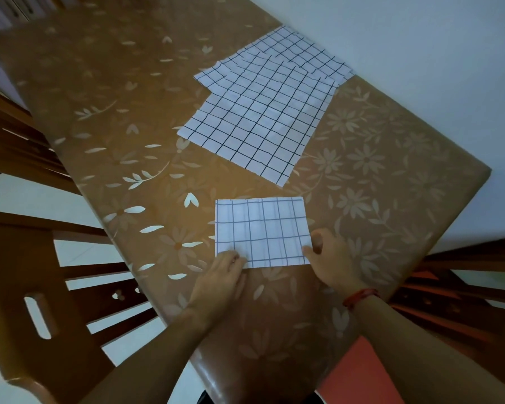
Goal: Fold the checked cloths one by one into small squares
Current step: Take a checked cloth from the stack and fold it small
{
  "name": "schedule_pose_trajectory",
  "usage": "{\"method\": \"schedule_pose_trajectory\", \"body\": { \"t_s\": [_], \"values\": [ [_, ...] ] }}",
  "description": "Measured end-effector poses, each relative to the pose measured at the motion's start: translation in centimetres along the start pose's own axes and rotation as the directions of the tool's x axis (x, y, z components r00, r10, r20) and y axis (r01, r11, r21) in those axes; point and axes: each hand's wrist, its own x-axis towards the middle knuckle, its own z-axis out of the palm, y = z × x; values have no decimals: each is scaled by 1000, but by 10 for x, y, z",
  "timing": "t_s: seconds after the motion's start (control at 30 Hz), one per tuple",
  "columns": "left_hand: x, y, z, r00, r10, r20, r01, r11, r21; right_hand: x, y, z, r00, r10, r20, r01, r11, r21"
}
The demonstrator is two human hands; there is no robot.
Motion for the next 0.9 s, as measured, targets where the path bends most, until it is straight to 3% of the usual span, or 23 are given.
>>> {"method": "schedule_pose_trajectory", "body": {
  "t_s": [0.07, 0.13, 0.2, 0.27, 0.37, 0.43, 0.67, 0.9],
  "values": [
    [-6, 10, 6, 997, 73, 10, -73, 997, -9, -8, 1, 6, 997, -79, -4, 77, 981, -177],
    [-12, 19, 13, 994, 108, 19, -107, 994, -15, -22, -1, 12, 963, -269, -7, 247, 893, -375],
    [-15, 21, 22, 992, 122, 30, -122, 993, 6, -35, -6, 20, 883, -467, 39, 431, 776, -460],
    [-15, 22, 28, 989, 130, 62, -132, 991, 17, -45, -6, 32, 822, -546, 162, 549, 683, -482],
    [-15, 20, 31, 984, 119, 135, -127, 991, 52, -53, -3, 50, 776, -554, 303, 625, 608, -489],
    [-14, 20, 27, 978, 100, 183, -115, 991, 73, -57, -1, 57, 782, -524, 337, 620, 605, -499],
    [-16, 16, 27, 947, 60, 316, -92, 992, 87, -61, -1, 64, 835, -441, 330, 550, 637, -540],
    [-20, 14, 22, 958, 15, 286, -42, 995, 88, -61, -2, 66, 832, -445, 330, 554, 638, -535]
  ]
}}
